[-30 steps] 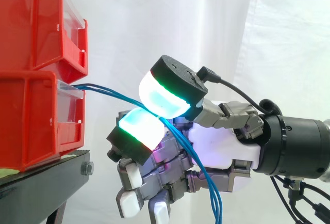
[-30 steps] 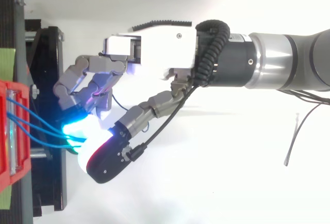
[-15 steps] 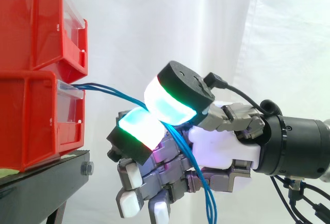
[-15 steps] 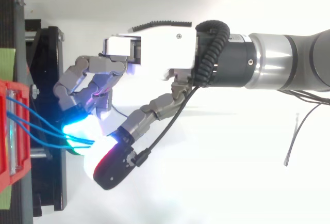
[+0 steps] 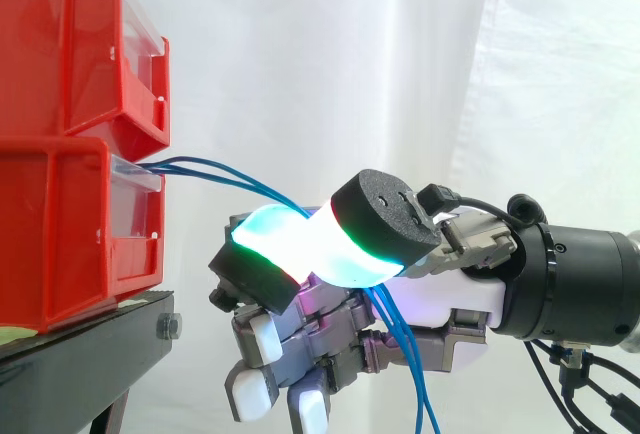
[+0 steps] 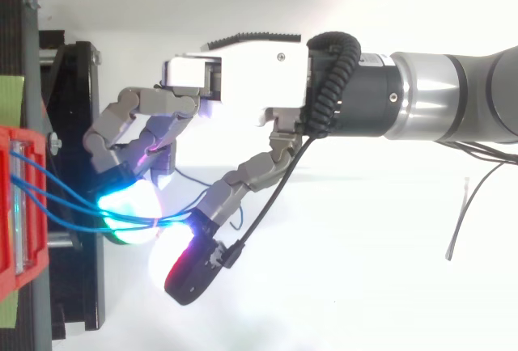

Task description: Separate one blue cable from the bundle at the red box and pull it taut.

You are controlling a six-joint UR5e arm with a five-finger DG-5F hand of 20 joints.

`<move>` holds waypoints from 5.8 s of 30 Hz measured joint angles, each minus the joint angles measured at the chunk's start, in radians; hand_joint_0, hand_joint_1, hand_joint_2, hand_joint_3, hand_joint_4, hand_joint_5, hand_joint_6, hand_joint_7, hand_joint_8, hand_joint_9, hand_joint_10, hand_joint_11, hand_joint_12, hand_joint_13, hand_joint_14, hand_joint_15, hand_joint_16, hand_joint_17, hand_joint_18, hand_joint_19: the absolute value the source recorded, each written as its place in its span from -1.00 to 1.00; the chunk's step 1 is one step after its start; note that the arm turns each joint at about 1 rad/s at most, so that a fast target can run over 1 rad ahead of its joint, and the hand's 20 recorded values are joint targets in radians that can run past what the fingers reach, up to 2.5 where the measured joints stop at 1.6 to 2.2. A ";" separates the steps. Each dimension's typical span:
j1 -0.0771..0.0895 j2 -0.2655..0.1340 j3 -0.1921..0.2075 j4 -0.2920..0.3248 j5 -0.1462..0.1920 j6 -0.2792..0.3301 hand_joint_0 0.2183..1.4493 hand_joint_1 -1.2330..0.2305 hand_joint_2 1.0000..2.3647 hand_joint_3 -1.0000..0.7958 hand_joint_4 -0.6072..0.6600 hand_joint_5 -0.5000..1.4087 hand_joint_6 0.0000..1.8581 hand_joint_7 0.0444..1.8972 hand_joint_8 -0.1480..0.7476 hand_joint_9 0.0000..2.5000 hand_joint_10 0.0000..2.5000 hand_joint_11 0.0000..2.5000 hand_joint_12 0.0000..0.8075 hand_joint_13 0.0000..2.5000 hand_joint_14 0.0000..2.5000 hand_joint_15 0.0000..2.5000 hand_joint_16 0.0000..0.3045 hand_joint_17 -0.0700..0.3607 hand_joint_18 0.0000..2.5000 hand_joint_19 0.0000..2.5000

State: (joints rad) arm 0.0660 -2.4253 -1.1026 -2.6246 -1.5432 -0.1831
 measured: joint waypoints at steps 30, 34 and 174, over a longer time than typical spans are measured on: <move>0.000 0.000 0.000 -0.003 0.000 0.005 -0.34 -0.34 -1.00 -0.44 0.22 -0.64 -0.17 0.09 0.20 -0.23 -0.98 -0.19 -0.03 -0.36 -0.98 -0.57 -0.67 -0.16 -0.31 -0.46; 0.000 0.000 0.000 -0.003 -0.001 0.005 -0.39 -0.33 -1.00 -0.44 0.23 -0.64 -0.17 0.08 0.21 -0.23 -0.98 -0.18 -0.02 -0.35 -0.98 -0.56 -0.67 -0.15 -0.30 -0.46; -0.016 0.000 0.024 -0.046 -0.090 0.007 -0.48 -0.46 -1.00 -0.44 0.20 -0.64 -0.04 0.12 0.23 -0.19 -0.98 -0.16 -0.03 -0.32 -0.98 -0.56 -0.67 -0.15 -0.26 -0.49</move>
State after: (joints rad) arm 0.0501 -2.4252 -1.0784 -2.6705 -1.6337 -0.1764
